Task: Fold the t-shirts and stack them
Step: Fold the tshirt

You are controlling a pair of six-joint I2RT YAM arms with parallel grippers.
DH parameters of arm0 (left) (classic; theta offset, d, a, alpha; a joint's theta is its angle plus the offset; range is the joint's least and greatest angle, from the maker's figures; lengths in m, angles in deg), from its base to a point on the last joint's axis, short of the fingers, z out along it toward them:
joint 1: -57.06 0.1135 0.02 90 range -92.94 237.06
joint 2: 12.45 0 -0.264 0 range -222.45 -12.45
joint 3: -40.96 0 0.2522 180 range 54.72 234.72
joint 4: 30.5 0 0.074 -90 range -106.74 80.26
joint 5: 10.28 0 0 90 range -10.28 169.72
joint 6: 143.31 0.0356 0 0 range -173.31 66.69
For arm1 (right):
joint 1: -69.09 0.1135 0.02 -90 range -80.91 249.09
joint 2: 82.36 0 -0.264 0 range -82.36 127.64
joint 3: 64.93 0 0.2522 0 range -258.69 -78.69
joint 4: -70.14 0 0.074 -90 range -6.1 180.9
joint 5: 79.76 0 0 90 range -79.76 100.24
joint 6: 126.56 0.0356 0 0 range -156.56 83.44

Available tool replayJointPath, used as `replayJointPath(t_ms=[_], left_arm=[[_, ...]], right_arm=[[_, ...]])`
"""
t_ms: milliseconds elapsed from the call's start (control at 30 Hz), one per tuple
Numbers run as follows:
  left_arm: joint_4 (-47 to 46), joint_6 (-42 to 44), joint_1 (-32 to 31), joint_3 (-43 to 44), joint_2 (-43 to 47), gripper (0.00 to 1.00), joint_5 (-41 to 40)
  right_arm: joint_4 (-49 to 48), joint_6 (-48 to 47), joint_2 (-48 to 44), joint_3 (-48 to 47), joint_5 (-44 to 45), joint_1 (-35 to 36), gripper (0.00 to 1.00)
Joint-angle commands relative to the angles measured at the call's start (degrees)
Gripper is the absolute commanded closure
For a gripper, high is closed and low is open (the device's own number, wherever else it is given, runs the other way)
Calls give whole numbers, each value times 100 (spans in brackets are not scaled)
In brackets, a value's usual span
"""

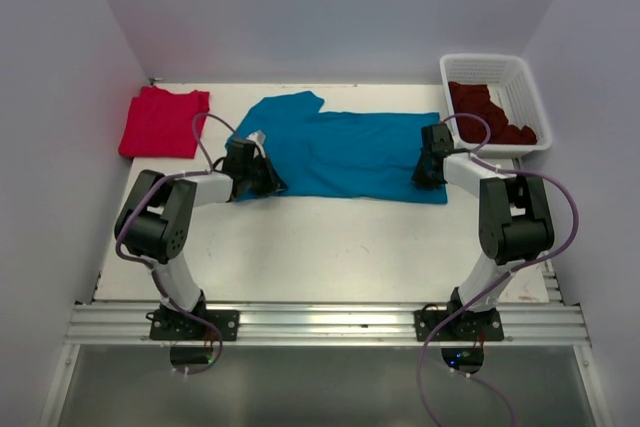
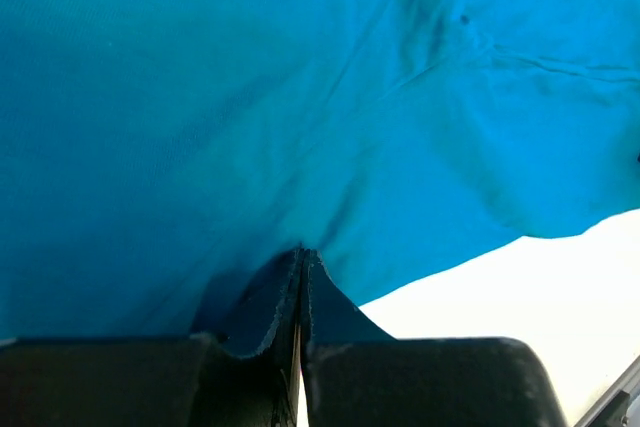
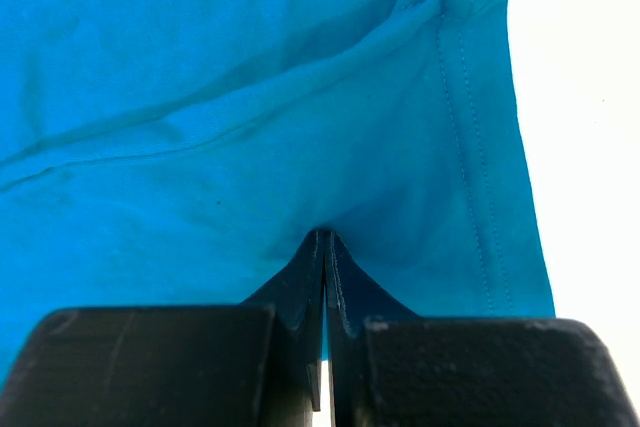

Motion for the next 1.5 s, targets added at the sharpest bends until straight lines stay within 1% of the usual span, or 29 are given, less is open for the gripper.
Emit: replayJointPath(t_ms=[0, 200, 300, 467, 533, 567, 633, 667, 700, 767, 800, 867, 900, 933, 967, 1000, 1033, 1067, 1100, 1133, 1167, 1267, 1467], left_arm=[[549, 163, 100, -83, 39, 98, -627], [1481, 278, 162, -197, 468, 100, -1331], [1693, 269, 188, -372, 794, 100, -1647], [1738, 295, 214, -434, 874, 100, -1640], [1414, 269, 223, -565, 1084, 100, -1421], [1186, 260, 223, -584, 1337, 100, -1342], [965, 321, 214, -540, 1602, 98, -1113], [860, 391, 214, -470, 1847, 95, -1087], [833, 444, 214, -374, 1954, 86, -1086], [597, 637, 214, -75, 2200, 71, -1095], [560, 708, 214, 39, 2245, 61, -1130], [586, 935, 214, 478, 2149, 49, -1218], [612, 1050, 214, 645, 2027, 38, -1244], [700, 1138, 223, 1038, 1860, 37, -1271], [901, 1191, 214, 1242, 1684, 38, -1271], [1085, 1322, 223, 1418, 1291, 46, -1158], [1209, 1341, 223, 1742, 1078, 58, -1096], [1445, 1332, 223, 1867, 685, 73, -1043], [1534, 1306, 223, 1955, 507, 95, -955], [1561, 1289, 223, 2000, 357, 100, -885], [1536, 1254, 223, 1974, 164, 100, -841], [1326, 1201, 223, 1685, -13, 100, -717], [1307, 1157, 214, 1350, -49, 100, -655]], right_arm=[[9, -56, -167, 75, 182, 27, 100], [52, -64, -159, 31, 200, 27, 100], [79, -64, -159, 23, 226, 36, 100], [61, -64, -203, 49, 200, 27, 100], [79, -64, -211, 31, 165, 36, 100], [53, -64, -238, 31, 138, 36, 100], [-8, -82, -325, 40, 68, 36, 100], [-18, -82, -378, 40, 42, 36, 100], [-53, -99, -413, 31, 7, 45, 100], [-114, -108, -606, -30, -55, 62, 100], [-123, -135, -685, -65, -81, 97, 100], [-150, -161, -826, -240, -90, 115, 100], [-123, -196, -827, -346, -90, 124, 100], [25, -205, -801, -460, -90, 124, 100], [165, -231, -739, -757, -64, 124, 98], [280, -240, -634, -899, -12, 141, 98], [368, -240, -572, -1005, 24, 133, 98], [482, -240, -528, -1136, 50, 133, 99], [527, -249, -458, -1172, 85, 141, 100], [536, -240, -449, -1173, 85, 133, 100], [501, -232, -440, -1129, 94, 133, 100], [466, -179, -326, -989, 85, 133, 100], [308, -30, -168, -603, -29, 141, 100]])
